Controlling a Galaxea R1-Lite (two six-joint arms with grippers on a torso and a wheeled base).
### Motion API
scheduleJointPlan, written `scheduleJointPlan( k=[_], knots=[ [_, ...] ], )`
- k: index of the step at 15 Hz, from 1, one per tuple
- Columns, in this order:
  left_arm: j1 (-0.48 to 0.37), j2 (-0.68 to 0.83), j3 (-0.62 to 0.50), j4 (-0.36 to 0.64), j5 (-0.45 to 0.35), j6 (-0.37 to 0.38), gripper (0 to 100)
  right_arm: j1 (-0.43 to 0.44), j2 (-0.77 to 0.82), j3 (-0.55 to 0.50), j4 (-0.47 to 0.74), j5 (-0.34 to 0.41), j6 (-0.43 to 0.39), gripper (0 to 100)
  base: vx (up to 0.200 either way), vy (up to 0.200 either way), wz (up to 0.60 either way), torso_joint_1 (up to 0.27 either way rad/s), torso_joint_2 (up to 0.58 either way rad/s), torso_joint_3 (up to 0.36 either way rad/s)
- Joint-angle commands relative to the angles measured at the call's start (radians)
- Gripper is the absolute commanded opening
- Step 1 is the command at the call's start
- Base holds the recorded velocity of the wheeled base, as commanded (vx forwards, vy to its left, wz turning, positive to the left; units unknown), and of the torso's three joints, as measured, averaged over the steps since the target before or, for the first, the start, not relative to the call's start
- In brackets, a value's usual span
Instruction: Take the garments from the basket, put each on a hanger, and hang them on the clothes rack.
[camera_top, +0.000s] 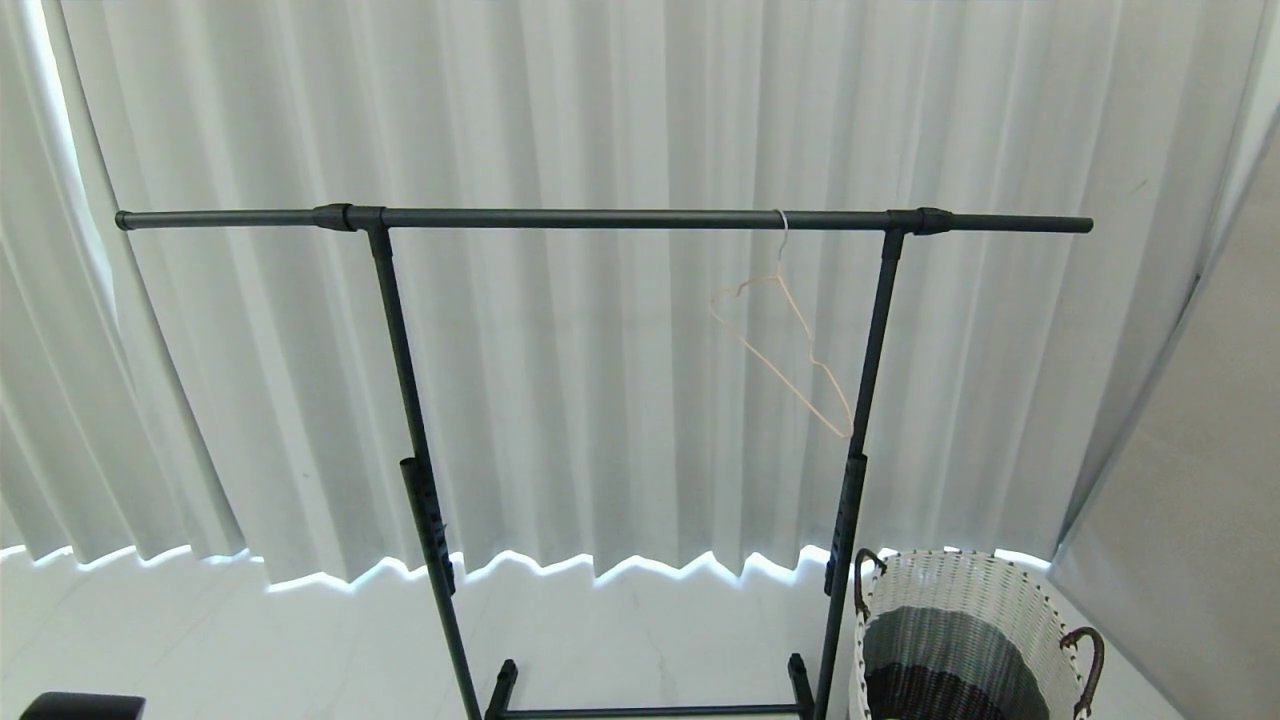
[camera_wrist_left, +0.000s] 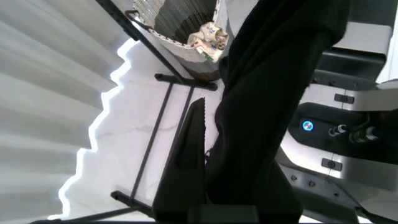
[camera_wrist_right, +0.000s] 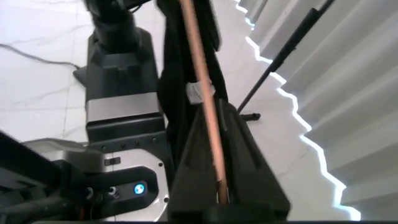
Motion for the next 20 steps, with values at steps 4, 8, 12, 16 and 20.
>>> scheduleJointPlan(
  k=[4,8,12,16,20],
  knots=[
    [0.053,0.0,0.005,-0.003,0.001,-0.008,0,-0.001,0.003,0.009,0.006,-0.08,-0.002,100,0.0,0.0,0.0,0.0,0.0,0.0],
    [0.091,-0.009,0.037,-0.003,0.03,-0.006,0,-0.003,-0.026,0.044,0.006,-0.126,0.001,100,0.0,0.0,0.0,0.0,0.0,0.0],
    [0.124,-0.014,0.041,-0.023,0.2,-0.006,0,-0.038,-0.021,0.066,0.006,-0.124,0.009,100,0.0,0.0,0.0,0.0,0.0,0.0],
    [0.271,-0.02,-0.084,-0.097,0.217,-0.008,0,-0.076,0.02,0.115,0.005,-0.124,0.149,100,0.0,0.0,0.0,0.0,0.0,0.0],
    [0.272,-0.015,-0.21,-0.098,0.223,-0.006,0,-0.151,0.195,0.004,-0.081,-0.164,0.371,100,0.0,0.0,0.0,0.0,0.0,0.0]
  ],
)
